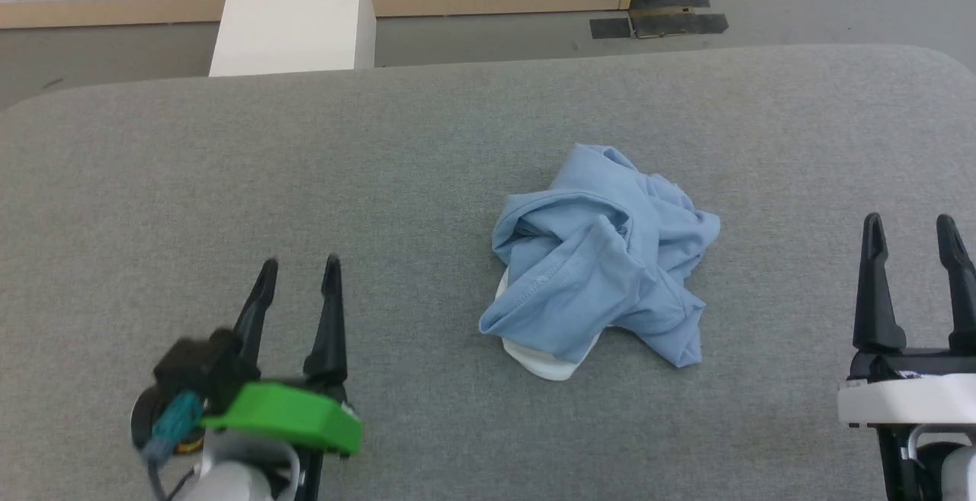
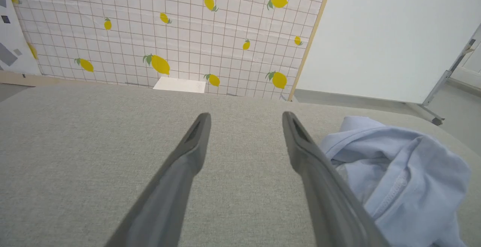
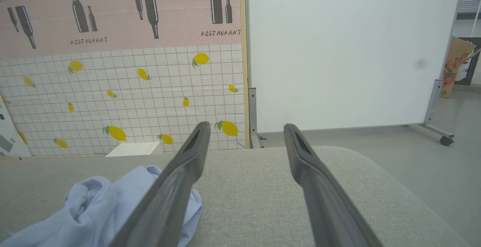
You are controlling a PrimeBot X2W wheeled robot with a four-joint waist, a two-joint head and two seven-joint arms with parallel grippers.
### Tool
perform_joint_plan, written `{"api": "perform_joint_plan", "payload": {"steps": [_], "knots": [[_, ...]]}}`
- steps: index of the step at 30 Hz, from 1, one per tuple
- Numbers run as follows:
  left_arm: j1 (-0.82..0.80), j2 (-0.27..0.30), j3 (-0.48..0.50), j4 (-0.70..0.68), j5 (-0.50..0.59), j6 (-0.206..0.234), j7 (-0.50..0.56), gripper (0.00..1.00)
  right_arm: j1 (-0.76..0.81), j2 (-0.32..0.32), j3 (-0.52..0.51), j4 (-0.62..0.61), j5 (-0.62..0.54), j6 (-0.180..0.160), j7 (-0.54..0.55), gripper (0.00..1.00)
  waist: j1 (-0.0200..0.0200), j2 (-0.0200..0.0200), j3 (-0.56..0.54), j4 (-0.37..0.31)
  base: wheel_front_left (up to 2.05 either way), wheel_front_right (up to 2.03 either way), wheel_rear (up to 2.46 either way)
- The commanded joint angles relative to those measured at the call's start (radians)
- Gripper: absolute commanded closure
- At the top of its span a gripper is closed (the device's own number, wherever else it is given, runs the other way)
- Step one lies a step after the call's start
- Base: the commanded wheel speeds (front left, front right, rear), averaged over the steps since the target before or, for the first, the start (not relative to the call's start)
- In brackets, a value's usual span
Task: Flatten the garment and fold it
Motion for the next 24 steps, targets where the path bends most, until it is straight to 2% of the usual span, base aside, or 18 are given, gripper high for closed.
{"api": "perform_joint_plan", "payload": {"steps": [1, 4, 8, 12, 18, 21, 24], "knots": [[0.037, -0.018, 0.027, -0.027, 0.036, 0.011, -0.007, 0.0, 0.012, 0.0, 0.0, 0.007, 0.009, -0.002, -0.004, 0.0, 0.0001, -0.0001, 0.004, 0.008, 0.0, 0.0, 0.0], [0.091, -0.076, 0.086, -0.081, 0.096, 0.009, -0.008, 0.0, 0.012, 0.0, -0.004, 0.014, 0.014, -0.002, 0.0, 0.0, 0.0001, -0.0001, 0.01, 0.025, 0.0, 0.0, 0.0], [0.12, -0.129, 0.116, -0.084, 0.154, -0.041, -0.009, 0.0, -0.027, 0.0, -0.004, 0.008, 0.023, -0.002, 0.038, 0.0, 0.0001, -0.0001, 0.024, 0.052, 0.0, 0.0, 0.0], [0.111, -0.165, 0.141, -0.073, 0.197, -0.081, -0.009, 0.0, -0.123, -0.015, 0.018, -0.005, 0.026, -0.002, 0.137, 0.0, 0.0001, -0.0001, 0.051, 0.072, 0.0, 0.0, 0.0], [0.09, -0.219, 0.169, -0.055, 0.246, -0.125, -0.009, 0.0, -0.32, -0.155, 0.084, 0.012, 0.103, -0.002, 0.373, 0.0, 0.0001, -0.0001, 0.123, 0.1, 0.0, 0.0, 0.0], [0.074, -0.249, 0.177, -0.049, 0.273, -0.145, -0.009, 0.0, -0.402, -0.224, 0.129, 0.059, 0.15, -0.002, 0.517, 0.0, 0.0001, -0.0001, 0.166, 0.121, 0.0, 0.0, 0.0], [0.06, -0.268, 0.181, -0.04, 0.298, -0.164, -0.009, 0.0, -0.46, -0.262, 0.163, 0.119, 0.2, -0.002, 0.645, 0.0, 0.0001, -0.0001, 0.198, 0.141, 0.0, 0.0, 0.0]]}}
